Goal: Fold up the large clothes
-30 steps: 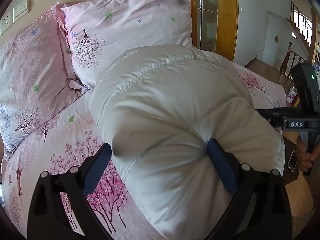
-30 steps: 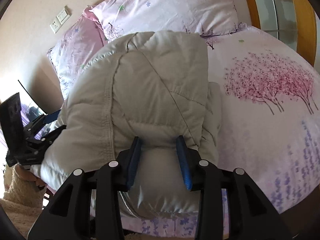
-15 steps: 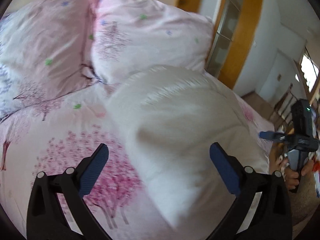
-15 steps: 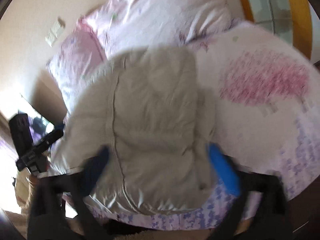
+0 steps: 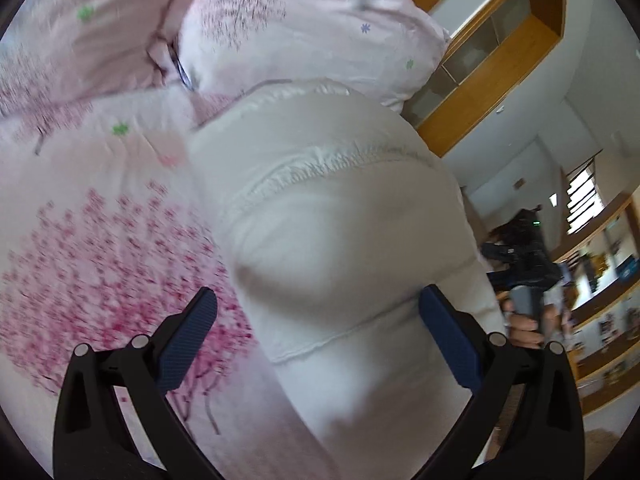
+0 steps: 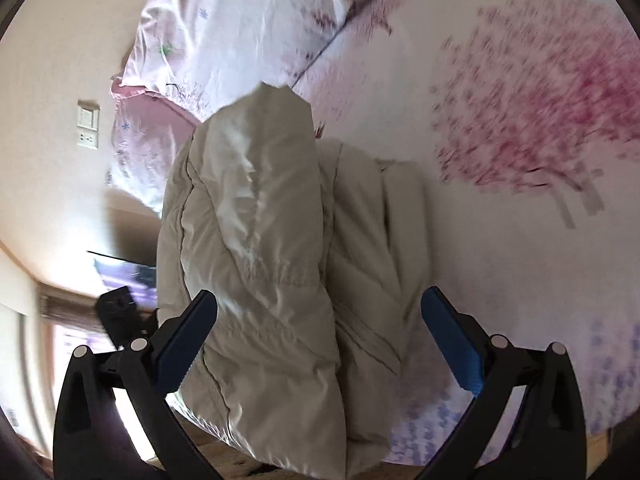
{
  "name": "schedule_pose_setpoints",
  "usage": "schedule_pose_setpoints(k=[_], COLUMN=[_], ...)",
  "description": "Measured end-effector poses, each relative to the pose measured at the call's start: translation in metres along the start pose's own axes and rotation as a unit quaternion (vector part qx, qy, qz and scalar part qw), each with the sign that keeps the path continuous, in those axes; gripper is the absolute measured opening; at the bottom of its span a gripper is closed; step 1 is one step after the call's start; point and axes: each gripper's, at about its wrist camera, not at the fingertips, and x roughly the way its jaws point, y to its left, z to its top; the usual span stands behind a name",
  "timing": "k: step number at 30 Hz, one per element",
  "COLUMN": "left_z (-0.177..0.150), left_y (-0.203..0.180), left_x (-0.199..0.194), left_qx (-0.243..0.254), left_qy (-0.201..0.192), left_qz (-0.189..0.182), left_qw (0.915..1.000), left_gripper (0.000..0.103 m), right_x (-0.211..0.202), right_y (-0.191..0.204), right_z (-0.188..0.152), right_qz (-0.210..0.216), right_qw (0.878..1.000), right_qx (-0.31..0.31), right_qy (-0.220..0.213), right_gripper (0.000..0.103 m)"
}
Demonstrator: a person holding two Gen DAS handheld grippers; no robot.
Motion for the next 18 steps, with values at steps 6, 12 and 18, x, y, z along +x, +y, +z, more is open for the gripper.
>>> schedule_pose_setpoints(k=[6,12,18], left_z=[0.004,0.009,0.014], left_y=[0.009,0.011,0.009], left_x=[0.016,0.031,0.04], left_qx=[-0.034,-0.052,-0.052], left_qy=[0.018,0.027,0.032], left_qz=[-0.041,-0.074,-0.076], left_qw=[0.9984,0.9956,0.9952], left_gripper=[0.101,0.101,0.101], right_x=[0.022,0.035,0.051], right_y=[-0.007,-0.006,0.003], right_z=[0.006,0.011,0.012], right_qz=[0.02,0.046,0.047], right_qw=[0.998,0.994,0.99], right_qx=[0.007,-0.002,-0.036], right_qy=[0.055,0.096,0.13], right_gripper=[0.102,0.102,0.102])
